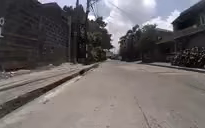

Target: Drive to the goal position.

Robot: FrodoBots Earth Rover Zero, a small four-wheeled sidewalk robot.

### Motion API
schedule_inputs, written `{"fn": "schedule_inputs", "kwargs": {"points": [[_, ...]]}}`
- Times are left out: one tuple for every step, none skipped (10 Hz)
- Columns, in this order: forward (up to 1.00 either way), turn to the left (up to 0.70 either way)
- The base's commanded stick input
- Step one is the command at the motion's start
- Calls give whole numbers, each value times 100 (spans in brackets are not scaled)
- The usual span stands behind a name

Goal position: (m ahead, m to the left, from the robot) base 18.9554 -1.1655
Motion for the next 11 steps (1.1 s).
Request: {"fn": "schedule_inputs", "kwargs": {"points": [[100,0],[100,0],[100,0],[100,0],[100,0],[100,0],[100,0],[100,0],[100,0],[100,0],[100,0]]}}
